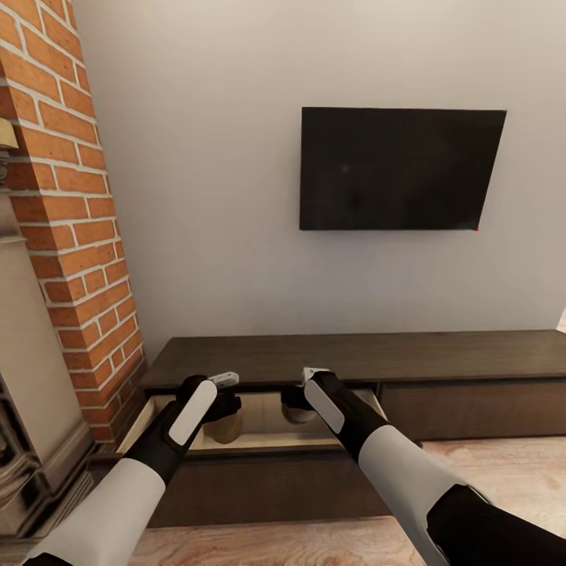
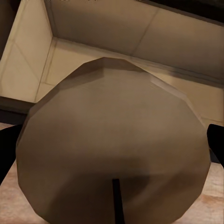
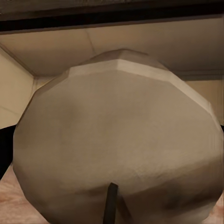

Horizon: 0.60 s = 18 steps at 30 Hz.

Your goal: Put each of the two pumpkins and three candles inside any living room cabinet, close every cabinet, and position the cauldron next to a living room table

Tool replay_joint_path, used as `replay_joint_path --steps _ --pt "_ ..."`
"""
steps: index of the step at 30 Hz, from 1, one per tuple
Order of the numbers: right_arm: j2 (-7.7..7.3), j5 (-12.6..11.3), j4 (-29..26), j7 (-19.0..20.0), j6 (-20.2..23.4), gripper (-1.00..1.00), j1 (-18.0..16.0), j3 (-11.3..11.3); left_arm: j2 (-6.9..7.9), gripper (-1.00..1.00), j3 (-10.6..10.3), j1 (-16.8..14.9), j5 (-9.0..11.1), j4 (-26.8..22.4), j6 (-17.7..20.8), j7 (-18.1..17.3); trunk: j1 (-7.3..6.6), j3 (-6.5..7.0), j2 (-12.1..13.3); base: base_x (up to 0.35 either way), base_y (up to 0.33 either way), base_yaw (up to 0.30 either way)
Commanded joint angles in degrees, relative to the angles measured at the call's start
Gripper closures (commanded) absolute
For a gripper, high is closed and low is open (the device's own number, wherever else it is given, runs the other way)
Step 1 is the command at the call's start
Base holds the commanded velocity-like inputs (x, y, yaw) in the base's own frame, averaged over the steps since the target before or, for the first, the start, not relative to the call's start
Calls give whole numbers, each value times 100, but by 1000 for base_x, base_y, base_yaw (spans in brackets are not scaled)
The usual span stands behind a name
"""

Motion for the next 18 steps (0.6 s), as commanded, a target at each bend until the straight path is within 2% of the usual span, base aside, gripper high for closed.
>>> replay_joint_path --steps 1,7,18 --pt "0 -52 -5 -57 -17 100 -6 41 4 100 -9 -3 57 -9 1 59 -1 -7 -3 0 0 0" --pt "-6 -61 -5 -65 -153 100 -7 90 18 100 -16 1 49 -17 0 47 -1 -7 -3 3 13 0" --pt "-8 -61 -9 -51 -162 100 -7 93 42 100 -17 -1 45 -4 0 44 -1 -7 -3 23 121 0"
